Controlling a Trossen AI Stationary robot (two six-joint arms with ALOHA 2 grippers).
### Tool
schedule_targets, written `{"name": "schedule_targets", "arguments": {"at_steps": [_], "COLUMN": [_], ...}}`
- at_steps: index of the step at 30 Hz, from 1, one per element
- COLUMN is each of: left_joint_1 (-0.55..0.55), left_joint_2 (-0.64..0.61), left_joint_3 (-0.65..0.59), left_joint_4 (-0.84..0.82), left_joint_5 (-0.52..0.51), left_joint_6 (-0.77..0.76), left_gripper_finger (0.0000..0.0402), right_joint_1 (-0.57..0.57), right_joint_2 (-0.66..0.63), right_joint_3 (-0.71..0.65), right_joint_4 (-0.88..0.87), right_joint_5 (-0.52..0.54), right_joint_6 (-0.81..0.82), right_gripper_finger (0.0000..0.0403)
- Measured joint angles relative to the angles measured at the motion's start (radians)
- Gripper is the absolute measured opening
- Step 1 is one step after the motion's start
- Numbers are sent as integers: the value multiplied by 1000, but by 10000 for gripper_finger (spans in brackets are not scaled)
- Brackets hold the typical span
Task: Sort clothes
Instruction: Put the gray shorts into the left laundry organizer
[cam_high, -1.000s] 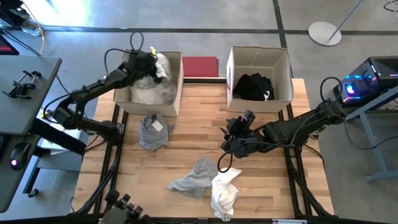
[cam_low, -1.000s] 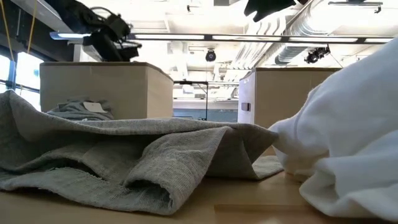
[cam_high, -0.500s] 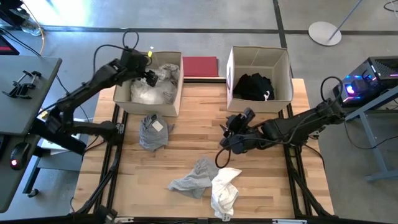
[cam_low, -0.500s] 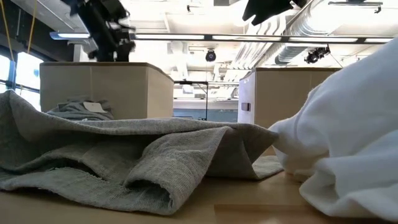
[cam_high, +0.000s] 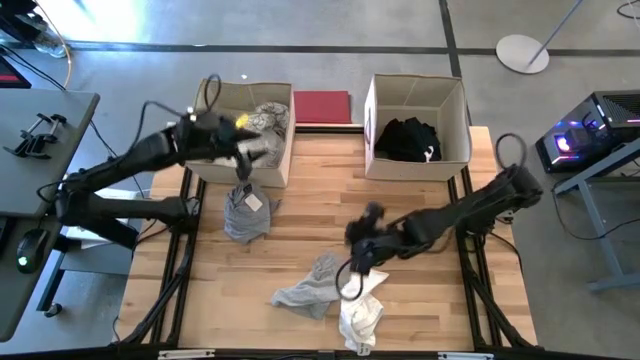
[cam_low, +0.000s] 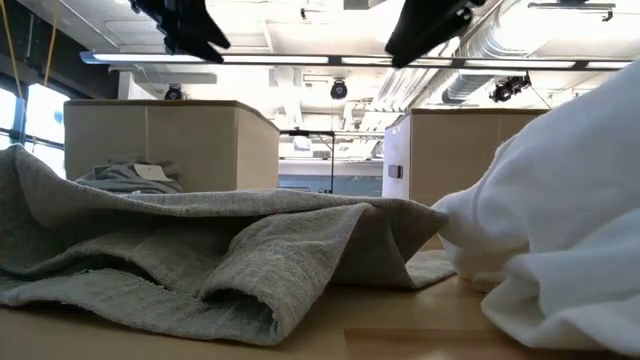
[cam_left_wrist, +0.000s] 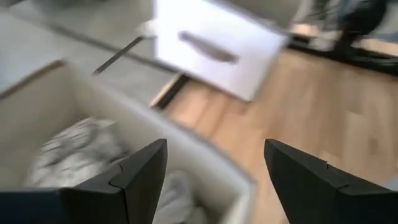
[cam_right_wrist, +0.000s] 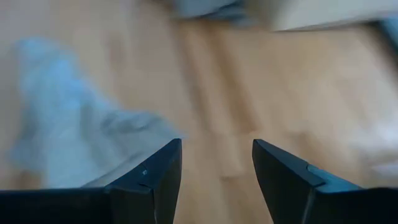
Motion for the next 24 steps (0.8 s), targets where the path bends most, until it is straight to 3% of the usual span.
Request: {"name": "schedule_targets", "arguments": {"at_steps": [8,11,14,18,24], "left_joint_1": [-302,-421,-531,-634,-723], "left_joint_2": [-114,-131,-130,-130,-103], "left_joint_3": [-324,-442,-539,-610,-642], "left_joint_4": [375,518,713,892,869], "left_joint_5": [-84,-100,-130,-227,-337], "left_joint_6": [11,176,244,261,353], "left_gripper_finger": [262,262,262,262,262], "right_joint_1": [-20,-52,-84,-120,-135], "right_joint_2": [248,345,421,474,479], "right_joint_3": [0,0,0,2,5], "right_joint_4": [354,434,450,435,404], "right_joint_5": [-328,-462,-551,-588,-528], "right_joint_6": [-227,-271,-289,-289,-292], "right_gripper_finger": [181,173,158,119,17]}}
